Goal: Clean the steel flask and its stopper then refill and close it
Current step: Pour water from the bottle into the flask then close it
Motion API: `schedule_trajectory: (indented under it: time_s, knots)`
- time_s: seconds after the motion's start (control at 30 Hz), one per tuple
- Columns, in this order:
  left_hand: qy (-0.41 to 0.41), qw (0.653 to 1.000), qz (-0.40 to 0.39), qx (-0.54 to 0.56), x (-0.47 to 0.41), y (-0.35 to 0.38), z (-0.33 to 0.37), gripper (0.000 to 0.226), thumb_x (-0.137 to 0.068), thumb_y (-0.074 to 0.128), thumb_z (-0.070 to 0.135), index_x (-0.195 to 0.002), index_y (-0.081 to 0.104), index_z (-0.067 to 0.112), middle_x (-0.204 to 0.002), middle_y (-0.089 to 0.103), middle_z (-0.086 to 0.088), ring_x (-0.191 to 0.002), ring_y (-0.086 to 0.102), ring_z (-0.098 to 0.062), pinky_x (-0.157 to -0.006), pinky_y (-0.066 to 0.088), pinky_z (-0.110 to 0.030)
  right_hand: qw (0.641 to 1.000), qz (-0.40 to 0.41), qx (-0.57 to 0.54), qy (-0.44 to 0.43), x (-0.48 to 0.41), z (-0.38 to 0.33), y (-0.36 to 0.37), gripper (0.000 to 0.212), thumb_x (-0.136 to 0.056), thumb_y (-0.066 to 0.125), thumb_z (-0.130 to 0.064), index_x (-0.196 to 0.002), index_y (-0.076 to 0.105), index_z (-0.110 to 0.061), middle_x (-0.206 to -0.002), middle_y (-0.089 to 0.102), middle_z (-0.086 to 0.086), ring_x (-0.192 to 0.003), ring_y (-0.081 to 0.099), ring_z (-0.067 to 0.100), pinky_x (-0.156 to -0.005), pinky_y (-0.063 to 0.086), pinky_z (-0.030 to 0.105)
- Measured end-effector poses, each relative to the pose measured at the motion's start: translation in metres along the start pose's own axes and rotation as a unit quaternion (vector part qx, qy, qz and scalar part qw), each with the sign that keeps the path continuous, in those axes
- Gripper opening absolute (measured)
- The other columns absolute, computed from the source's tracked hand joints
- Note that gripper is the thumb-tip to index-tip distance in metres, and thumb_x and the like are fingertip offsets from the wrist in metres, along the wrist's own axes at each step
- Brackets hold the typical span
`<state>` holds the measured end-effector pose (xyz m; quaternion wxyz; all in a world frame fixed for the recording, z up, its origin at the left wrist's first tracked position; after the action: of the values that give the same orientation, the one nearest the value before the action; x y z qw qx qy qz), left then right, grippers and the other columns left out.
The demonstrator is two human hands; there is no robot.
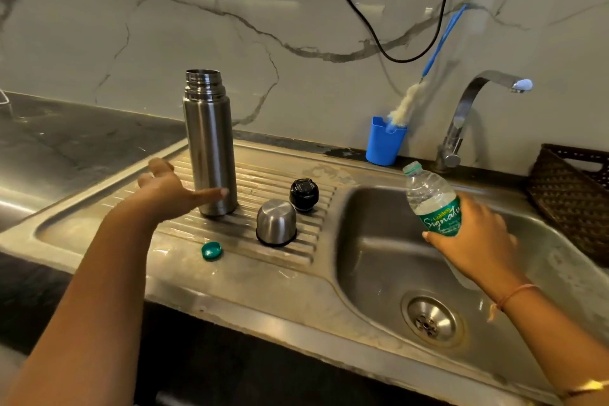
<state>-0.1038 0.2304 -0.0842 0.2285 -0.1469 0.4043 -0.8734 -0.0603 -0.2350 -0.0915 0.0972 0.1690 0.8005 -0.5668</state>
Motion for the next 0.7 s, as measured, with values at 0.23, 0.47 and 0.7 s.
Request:
schedule_trajectory:
  time_s: [0.23,0.47,0.7]
  knots:
    - [0.089,0.978,-0.119,-0.147,0.029,0.068,0.006,0.045,-0.075,0.078,0.033,-0.108,0.050,0.020,-0.112,0.055,-0.013,-0.099,0.052,-0.026,-0.082,0.041,-0.029,0.999,0.003,0.023,-0.023,0.007,-0.008,-0.006,0.077,-0.072,0.073,-0.047,-0.134,0.039,-0.017,-0.126,0.052,0.012,-0.116,0.047,0.035,-0.092,0.044,0.050]
    - [0.123,0.951,-0.134,-0.248,0.049,0.080,0.026,0.013,-0.084,0.066,0.015,-0.094,0.059,0.019,-0.094,0.059,-0.004,-0.082,0.055,-0.019,-0.063,0.040,-0.022,0.999,0.005,0.004,-0.038,0.010,-0.012,-0.010,0.077,-0.073,0.072,-0.047,-0.136,0.038,-0.017,-0.126,0.051,0.011,-0.116,0.047,0.033,-0.093,0.044,0.050]
    - [0.276,0.922,-0.262,0.067,0.111,0.089,0.120,0.021,-0.090,0.062,0.018,-0.109,0.064,0.027,-0.090,0.061,0.007,-0.087,0.058,-0.011,-0.074,0.043,-0.022,0.989,-0.031,-0.111,-0.088,0.017,-0.028,-0.001,0.076,-0.070,0.078,-0.040,-0.134,0.042,-0.019,-0.123,0.052,0.006,-0.113,0.052,0.026,-0.093,0.047,0.044]
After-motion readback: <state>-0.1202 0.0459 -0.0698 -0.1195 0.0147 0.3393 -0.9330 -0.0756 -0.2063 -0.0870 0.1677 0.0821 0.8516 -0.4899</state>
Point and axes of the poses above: each hand's wrist, its own x-axis away from the middle knuckle, its own y-axis out of the palm, z = x × y, the point moved 10 cm from there along -x, towards the middle knuckle
